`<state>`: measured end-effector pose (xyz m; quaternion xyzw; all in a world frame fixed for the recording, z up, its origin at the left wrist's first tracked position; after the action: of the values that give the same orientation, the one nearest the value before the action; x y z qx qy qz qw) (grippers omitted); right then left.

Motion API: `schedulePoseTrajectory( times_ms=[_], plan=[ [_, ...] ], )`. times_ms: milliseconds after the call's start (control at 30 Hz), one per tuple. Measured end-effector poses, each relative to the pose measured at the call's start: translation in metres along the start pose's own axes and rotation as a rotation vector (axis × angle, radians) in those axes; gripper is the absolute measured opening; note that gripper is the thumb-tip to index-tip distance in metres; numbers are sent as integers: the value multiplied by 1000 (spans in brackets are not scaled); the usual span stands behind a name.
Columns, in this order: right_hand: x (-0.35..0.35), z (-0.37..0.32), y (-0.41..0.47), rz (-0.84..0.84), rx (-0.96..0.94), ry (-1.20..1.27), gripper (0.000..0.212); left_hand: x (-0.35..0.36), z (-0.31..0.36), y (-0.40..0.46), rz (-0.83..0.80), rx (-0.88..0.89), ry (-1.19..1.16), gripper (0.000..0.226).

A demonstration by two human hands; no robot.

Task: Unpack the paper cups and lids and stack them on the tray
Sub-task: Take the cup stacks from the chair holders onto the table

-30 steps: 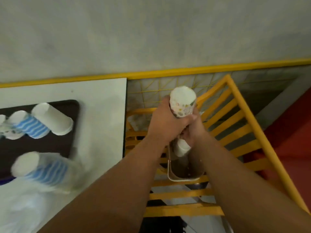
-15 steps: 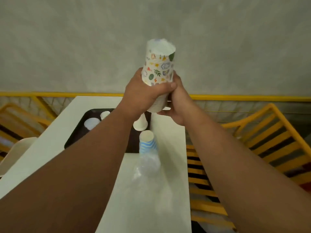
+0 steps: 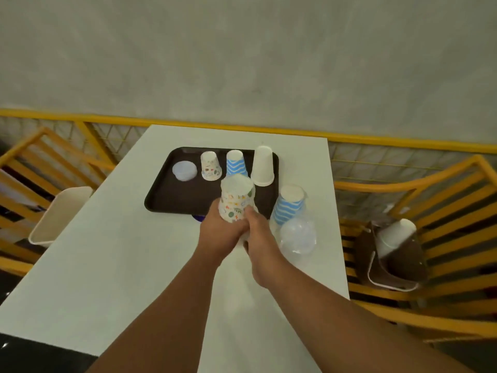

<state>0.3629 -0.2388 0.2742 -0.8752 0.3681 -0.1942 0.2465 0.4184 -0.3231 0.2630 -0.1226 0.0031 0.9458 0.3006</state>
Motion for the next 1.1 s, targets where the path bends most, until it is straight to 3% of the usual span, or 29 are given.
schedulePoseTrajectory(
  times_ms=[167,467,567,800,933,1100],
  plan=[
    [-6,46,7,90,225,-86,54,10,-54,-10,-103,-141,72,76],
    [-7,70,13,193,277,-92,57,23,-59,-12,-253,-112,284,51],
    [-6,70,14,228,353,-61,56,26,-58,-12,-294,-111,303,57],
    [-3,75,12,191,457,6,63,22,-66,-14,-319,-132,297,62],
    [2,77,6,82,520,-47,62,3,-69,-20,-376,-160,391,83],
    [21,52,-13,-93,427,-180,37,-37,-55,-24,-257,-68,508,53]
  ],
)
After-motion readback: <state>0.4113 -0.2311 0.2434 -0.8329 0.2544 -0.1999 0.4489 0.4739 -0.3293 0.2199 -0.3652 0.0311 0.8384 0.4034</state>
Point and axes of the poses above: each hand's wrist, its own y-axis towards the middle knuckle, its own x-axis out of the palm, z = x × y, the point moved 2 cm from there along y, towards the middle knuckle, and after that the axes turned 9 degrees about x, right-handed, at the moved point
